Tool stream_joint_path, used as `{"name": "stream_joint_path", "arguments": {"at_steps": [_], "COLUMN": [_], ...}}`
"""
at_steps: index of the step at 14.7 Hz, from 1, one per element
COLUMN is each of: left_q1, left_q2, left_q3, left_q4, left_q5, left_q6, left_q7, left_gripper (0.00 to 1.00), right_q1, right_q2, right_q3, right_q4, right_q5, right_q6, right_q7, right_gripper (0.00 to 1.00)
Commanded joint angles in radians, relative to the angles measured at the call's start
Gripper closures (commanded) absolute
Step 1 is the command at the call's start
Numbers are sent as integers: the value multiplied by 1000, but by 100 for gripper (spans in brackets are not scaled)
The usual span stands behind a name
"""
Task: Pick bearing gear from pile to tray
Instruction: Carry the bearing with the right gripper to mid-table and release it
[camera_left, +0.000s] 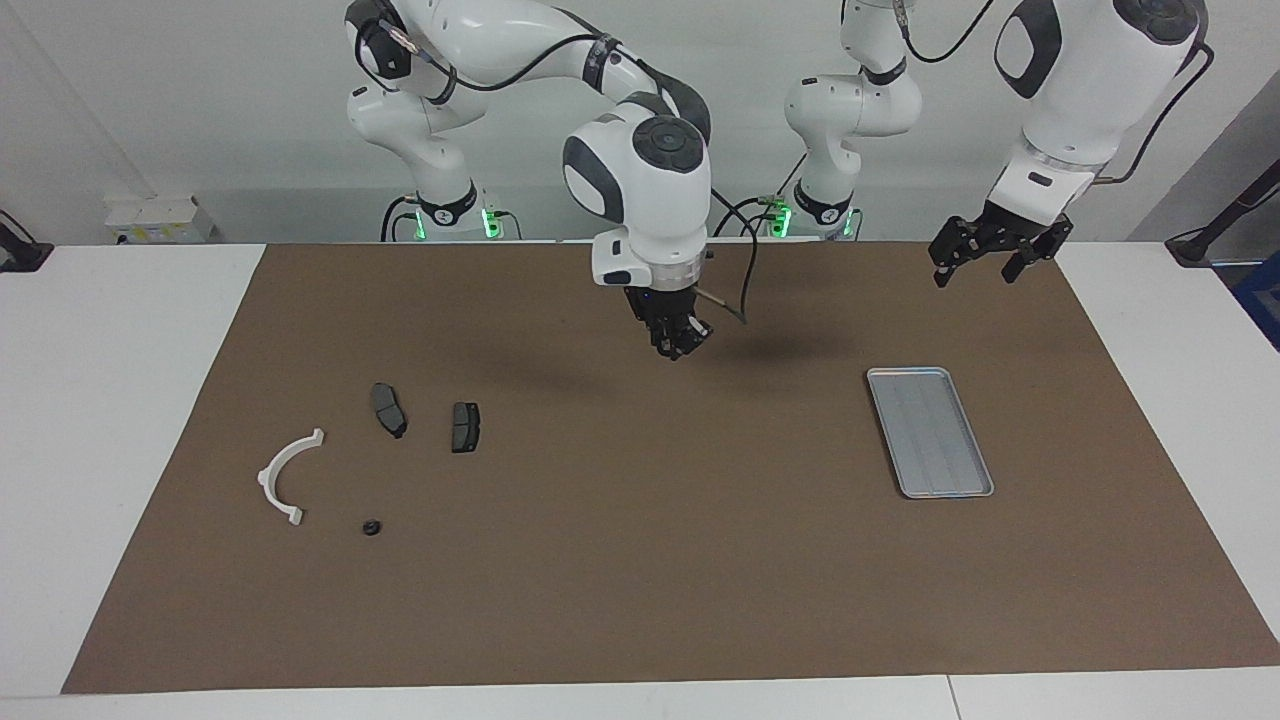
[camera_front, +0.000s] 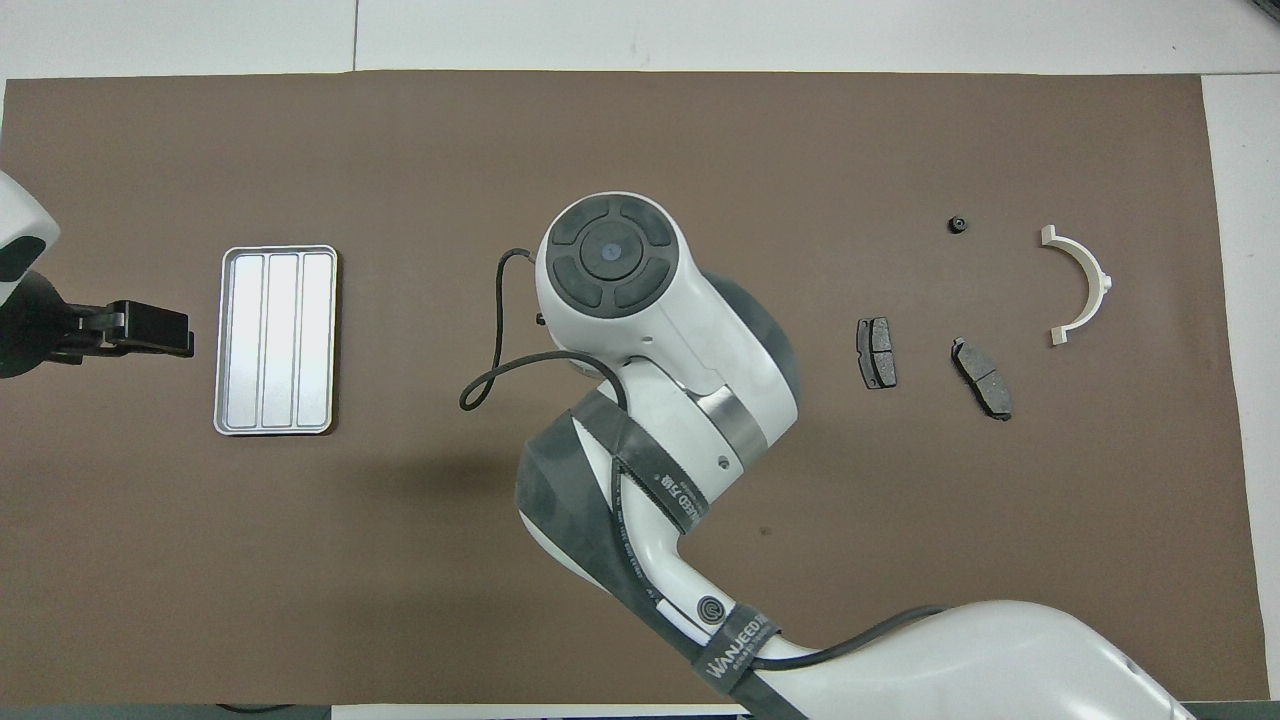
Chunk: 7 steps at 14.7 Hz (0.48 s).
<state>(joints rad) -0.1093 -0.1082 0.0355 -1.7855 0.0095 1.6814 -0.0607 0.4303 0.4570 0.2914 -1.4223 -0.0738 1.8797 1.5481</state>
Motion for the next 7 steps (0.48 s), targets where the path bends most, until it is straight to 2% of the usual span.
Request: {"name": "stream_joint_path", "arguments": {"at_steps": [1,3,4,7], "left_q1": [-15,-15,-15,-17], "left_q2": [-36,-36,-36,-36], "left_q3": [12,12,12,12], "left_q4": [-43,-43,-43,-45], "left_q5": [-10,-10,-10,-10], "left_q6": [29,29,29,30], "left_q7": [-15,-15,-16,-18], "left_gripper": [0,0,0,0], "right_q1": [45,65,65,51], "right_q2": [61,142,173,195], "right_q3": [-6,-3,-3,-5], "right_q4": [-37,-35,-35,-43], "right_q5": [-58,-171,-184,-185], "right_q6": [84,169,196,249], "right_q7": [100,202,213,213], "right_gripper": [100,100,100,100]}}
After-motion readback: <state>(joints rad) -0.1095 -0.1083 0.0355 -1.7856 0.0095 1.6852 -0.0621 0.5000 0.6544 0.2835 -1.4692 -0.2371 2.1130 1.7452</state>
